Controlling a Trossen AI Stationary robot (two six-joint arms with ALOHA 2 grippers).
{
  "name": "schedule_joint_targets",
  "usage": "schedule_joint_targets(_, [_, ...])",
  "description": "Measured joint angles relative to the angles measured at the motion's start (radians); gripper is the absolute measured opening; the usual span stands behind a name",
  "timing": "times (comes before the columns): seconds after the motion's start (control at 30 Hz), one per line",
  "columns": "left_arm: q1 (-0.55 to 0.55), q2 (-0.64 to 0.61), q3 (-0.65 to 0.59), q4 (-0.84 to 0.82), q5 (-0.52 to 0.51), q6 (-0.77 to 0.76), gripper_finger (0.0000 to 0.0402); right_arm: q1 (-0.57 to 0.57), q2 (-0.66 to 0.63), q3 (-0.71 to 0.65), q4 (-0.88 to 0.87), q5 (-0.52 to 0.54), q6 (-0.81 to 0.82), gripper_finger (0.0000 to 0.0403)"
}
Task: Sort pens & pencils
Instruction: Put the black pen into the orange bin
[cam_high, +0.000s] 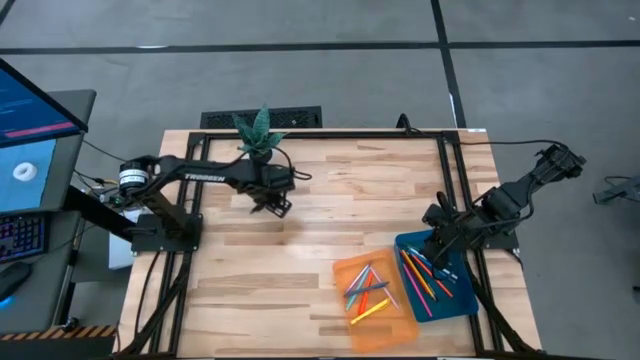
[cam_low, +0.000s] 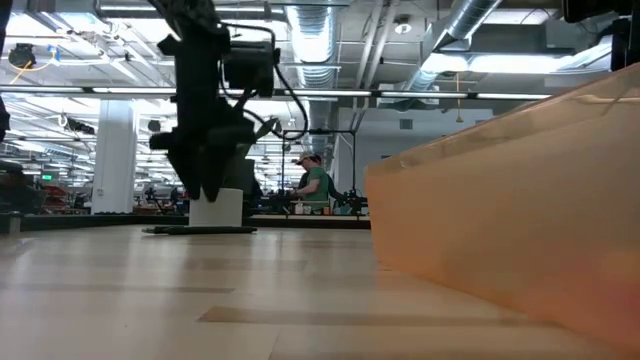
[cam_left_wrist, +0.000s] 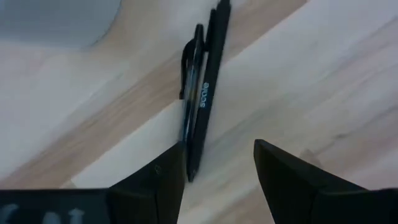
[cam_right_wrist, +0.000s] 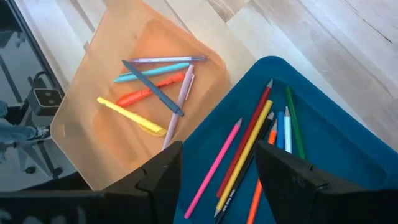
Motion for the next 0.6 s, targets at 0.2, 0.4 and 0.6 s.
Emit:
schedule_joint_targets(0.2, [0.003, 0.000, -0.088, 0.098, -0.052, 0.071, 0.0178, 0.000, 0.000, 0.000, 0.000, 0.000, 0.004, 0.0221])
schedule_joint_targets(0.4, [0.006, 0.003, -0.143, 0.161, -0.060, 0.069, 0.0178, 0.000, 0.000, 0.000, 0.000, 0.000, 0.026, 0.0221])
schedule_joint_targets(0.6, [-0.003, 0.003, -0.196, 0.277, 0.118, 0.035, 0.0178, 0.000, 0.000, 0.000, 0.000, -0.003, 0.027, 0.0221])
